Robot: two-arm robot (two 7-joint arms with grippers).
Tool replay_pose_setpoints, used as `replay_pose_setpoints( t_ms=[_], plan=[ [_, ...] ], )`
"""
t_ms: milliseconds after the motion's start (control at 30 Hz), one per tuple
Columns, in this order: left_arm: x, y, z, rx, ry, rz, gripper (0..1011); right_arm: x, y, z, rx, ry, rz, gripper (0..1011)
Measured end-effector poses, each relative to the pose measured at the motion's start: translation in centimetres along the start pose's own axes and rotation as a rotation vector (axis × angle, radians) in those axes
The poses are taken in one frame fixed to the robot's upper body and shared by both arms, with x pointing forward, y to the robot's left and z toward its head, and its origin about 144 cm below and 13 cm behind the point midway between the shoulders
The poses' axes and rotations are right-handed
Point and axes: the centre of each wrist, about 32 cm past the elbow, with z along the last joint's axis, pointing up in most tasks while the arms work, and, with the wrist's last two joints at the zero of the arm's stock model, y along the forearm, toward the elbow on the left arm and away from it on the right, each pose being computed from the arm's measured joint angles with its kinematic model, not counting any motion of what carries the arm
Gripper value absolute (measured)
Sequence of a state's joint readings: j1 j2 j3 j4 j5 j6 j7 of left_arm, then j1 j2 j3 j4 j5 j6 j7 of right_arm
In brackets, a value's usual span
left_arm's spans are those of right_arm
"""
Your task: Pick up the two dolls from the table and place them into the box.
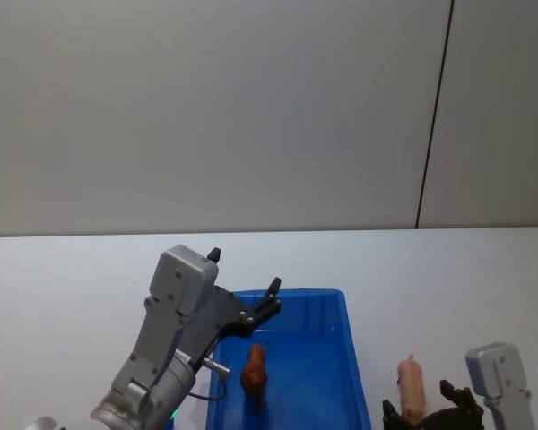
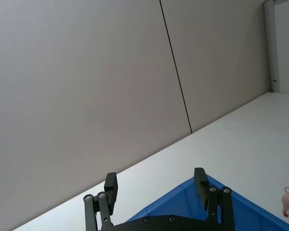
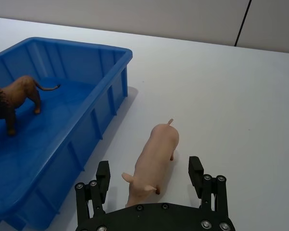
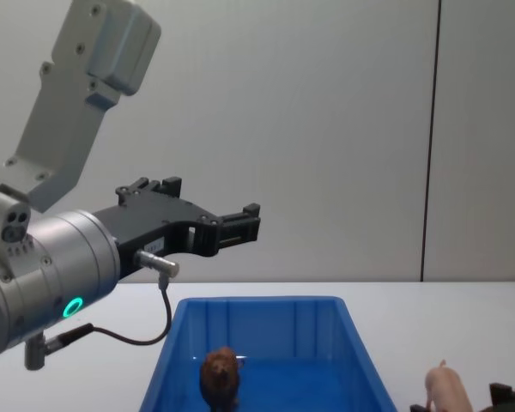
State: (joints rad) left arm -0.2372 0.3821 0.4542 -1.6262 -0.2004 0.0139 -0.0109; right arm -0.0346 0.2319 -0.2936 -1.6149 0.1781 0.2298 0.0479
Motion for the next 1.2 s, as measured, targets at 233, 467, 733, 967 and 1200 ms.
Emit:
replay_pose_setpoints(
  t_ms=[233, 467, 733, 967, 1200],
  plan=[
    [0.0, 0.0, 0.0, 0.0, 0.0, 0.0, 1001, -0.1, 0.5, -0.3, 0.003, 0.001, 0.013, 1001],
    [0.0, 0.0, 0.0, 0.0, 0.0, 0.0, 1001, -0.2, 1.0, -0.6, -0.001, 0.001, 0.018, 960],
    [0.0, 0.0, 0.0, 0.0, 0.0, 0.0, 1001, -0.2, 1.2, -0.6, -0.01, 0.004, 0.005, 755],
    [0.0, 0.0, 0.0, 0.0, 0.0, 0.0, 1001, -0.2, 0.9, -0.5, -0.023, 0.011, -0.033, 514],
    [0.0, 0.0, 0.0, 0.0, 0.0, 0.0, 1001, 0.0, 0.4, -0.2, -0.017, 0.011, -0.069, 361]
  ],
)
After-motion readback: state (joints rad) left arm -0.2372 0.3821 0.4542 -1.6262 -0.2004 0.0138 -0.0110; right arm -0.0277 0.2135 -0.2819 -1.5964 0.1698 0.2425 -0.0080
